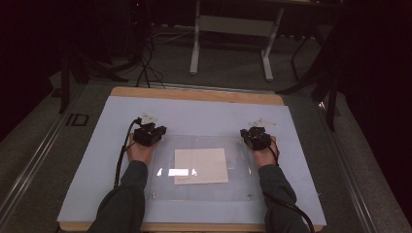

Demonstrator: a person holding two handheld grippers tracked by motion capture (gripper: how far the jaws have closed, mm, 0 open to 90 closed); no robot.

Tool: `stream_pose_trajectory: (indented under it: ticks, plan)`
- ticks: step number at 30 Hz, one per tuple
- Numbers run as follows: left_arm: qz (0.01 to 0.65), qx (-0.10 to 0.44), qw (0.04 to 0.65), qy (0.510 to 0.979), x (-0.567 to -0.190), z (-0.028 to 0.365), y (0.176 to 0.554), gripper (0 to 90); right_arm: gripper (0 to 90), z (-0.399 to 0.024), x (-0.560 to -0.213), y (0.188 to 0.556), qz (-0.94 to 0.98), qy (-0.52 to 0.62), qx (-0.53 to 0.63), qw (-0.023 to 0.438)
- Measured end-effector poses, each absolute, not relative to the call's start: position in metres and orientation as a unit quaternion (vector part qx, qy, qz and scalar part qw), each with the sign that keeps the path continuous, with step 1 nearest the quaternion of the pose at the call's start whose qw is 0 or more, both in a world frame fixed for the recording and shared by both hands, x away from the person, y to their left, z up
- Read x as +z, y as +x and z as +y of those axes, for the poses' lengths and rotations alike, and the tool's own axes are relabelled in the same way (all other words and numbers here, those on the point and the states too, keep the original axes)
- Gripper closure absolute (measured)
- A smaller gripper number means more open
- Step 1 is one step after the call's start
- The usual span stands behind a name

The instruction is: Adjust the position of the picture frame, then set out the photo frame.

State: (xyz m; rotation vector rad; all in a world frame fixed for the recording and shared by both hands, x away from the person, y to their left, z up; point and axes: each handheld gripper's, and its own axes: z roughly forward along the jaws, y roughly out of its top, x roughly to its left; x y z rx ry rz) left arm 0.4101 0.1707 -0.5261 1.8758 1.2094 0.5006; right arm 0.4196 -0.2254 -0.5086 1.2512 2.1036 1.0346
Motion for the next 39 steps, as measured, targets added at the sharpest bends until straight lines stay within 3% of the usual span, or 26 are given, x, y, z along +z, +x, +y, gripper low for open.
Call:
stream_pose_trajectory:
  ticks: [16, 28, 39]
  plan:
    - [0.484, 0.193, 0.421, 0.742, -0.527, 0.173, 0.413, 82.7, 85.4, -0.229, -0.514, 0.419, 0.766, 0.453, 0.392, 0.234]
    - [0.468, 0.189, 0.446, 0.739, -0.523, 0.182, 0.405, 65.5, 85.2, -0.23, -0.516, 0.418, 0.763, 0.45, 0.4, 0.235]
    - [0.449, 0.175, 0.475, 0.737, -0.525, 0.192, 0.398, 61.4, 84.8, -0.232, -0.516, 0.419, 0.763, 0.45, 0.405, 0.227]
